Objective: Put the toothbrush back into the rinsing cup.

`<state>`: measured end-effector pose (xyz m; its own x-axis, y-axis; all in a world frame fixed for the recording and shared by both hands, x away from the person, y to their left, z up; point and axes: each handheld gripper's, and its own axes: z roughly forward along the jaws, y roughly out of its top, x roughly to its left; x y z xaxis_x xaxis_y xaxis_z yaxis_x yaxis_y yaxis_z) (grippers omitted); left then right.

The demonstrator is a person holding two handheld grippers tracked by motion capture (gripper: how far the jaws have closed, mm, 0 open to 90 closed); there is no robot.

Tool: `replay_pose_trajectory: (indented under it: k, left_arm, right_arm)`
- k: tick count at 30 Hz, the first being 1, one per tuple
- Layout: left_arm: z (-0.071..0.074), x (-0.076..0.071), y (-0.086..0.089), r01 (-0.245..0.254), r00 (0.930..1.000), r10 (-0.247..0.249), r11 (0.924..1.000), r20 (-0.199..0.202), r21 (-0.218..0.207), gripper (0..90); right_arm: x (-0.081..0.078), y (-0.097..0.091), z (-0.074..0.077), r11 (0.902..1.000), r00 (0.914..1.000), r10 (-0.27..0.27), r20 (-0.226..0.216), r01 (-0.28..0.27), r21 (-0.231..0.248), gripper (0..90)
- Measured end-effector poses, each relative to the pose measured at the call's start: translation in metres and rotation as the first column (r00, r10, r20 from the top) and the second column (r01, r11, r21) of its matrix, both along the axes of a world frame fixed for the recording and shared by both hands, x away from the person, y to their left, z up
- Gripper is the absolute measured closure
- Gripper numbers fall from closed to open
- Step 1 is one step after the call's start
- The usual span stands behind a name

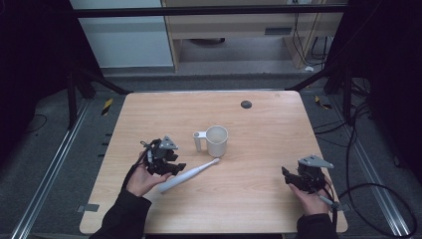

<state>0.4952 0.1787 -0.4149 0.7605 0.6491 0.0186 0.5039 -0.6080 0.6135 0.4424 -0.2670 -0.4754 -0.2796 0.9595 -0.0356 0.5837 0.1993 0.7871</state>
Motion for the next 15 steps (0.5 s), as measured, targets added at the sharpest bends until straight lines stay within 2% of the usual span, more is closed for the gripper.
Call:
replay_pose_trajectory:
  k: [2, 6, 8, 15]
  left_arm:
    - [0.0, 0.003, -0.006, 0.021, 0.9997, -0.022, 0.9995, 0.009, 0.025, 50.2]
    - [0.001, 0.006, -0.012, 0.045, 0.9988, -0.046, 0.9982, 0.016, 0.04, 50.0]
    - [-0.002, 0.009, -0.015, 0.077, 0.9969, -0.078, 0.9955, 0.009, 0.054, 50.2]
    - [-0.012, 0.013, -0.022, 0.125, 0.992, -0.122, 0.9855, -0.033, 0.115, 50.6]
  right_arm:
    - [0.0, 0.0, 0.0, 1.0, 1.0, 0.003, 0.003, -0.003, -0.009, 35.1]
    - [0.001, 0.0, 0.0, 0.9999, 1.0, 0.005, 0.003, -0.005, -0.009, 35.1]
    - [0.001, 0.0, 0.0, 0.9999, 1.0, 0.007, 0.004, -0.007, -0.01, 35.1]
    - [0.002, 0.001, 0.0, 0.9999, 1.0, 0.009, -0.002, -0.009, -0.009, 35.1]
